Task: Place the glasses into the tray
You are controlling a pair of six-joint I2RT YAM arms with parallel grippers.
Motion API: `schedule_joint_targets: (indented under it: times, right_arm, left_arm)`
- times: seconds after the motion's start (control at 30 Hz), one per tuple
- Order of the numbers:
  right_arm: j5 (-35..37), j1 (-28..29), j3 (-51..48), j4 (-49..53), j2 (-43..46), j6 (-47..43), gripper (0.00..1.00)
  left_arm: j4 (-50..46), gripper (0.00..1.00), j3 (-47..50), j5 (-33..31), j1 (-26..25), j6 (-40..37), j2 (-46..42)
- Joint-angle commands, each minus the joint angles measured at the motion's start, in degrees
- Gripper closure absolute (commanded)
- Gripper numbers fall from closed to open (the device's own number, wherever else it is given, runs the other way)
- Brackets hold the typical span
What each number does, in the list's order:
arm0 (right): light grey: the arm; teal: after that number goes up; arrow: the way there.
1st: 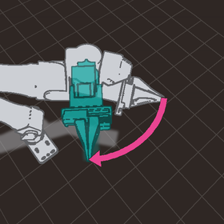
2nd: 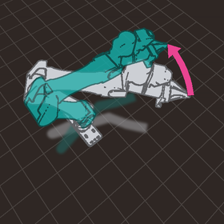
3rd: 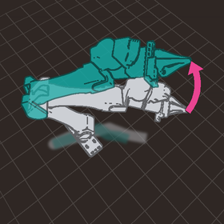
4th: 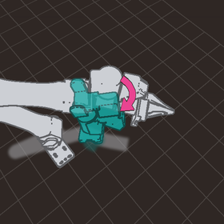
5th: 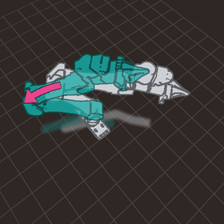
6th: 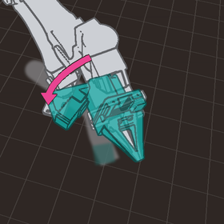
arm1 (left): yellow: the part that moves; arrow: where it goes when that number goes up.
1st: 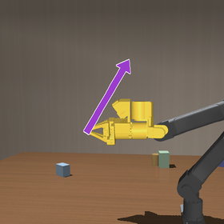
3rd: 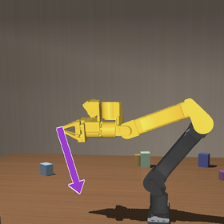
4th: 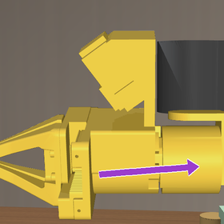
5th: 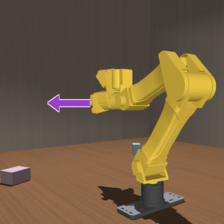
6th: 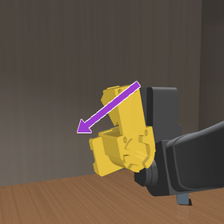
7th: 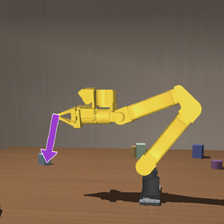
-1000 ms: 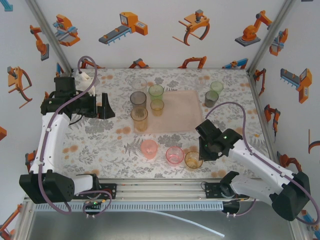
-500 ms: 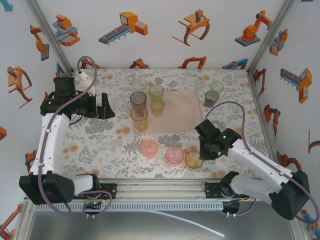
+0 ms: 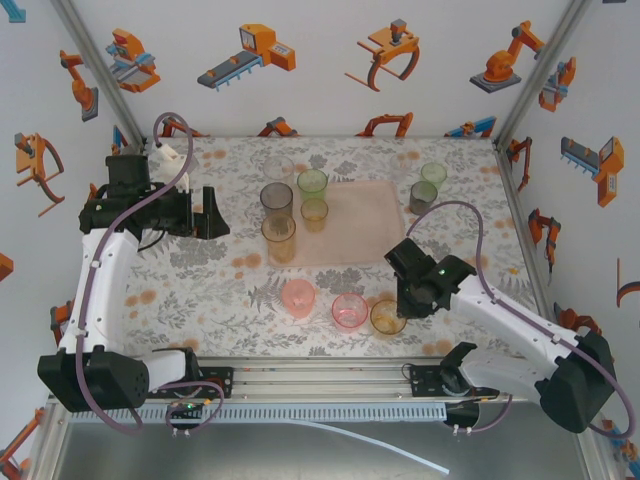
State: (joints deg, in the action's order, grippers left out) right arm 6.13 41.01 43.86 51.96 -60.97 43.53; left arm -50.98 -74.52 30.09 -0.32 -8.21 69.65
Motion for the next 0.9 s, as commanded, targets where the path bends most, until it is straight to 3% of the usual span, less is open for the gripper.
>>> schedule_joint_targets:
  times: [0.0, 0.33, 0.7, 0.87]
  right_arm:
    - [2.3, 0.4, -0.3, 0.7, 0.6, 0.8, 0.82]
    - [3.3, 0.5, -0.4, 2.0, 3.2, 1.3, 0.93]
    - [6.3, 0.5, 2.4, 4.8, 4.5, 2.1, 0.95]
    - [8.2, 0.5, 8.7, 7.1, 1.3, 0.7, 0.95]
  left_arm:
    - [0.2, 0.03, 0.4, 1.5, 0.3, 0.5, -1.3]
    - [0.2, 0.03, 0.3, 1.6, 0.3, 0.6, -1.6]
    - [0.1, 0.03, 0.2, 1.6, 0.3, 0.6, -1.8]
    - [0.5, 0.03, 0.6, 1.8, 0.3, 0.5, -2.4]
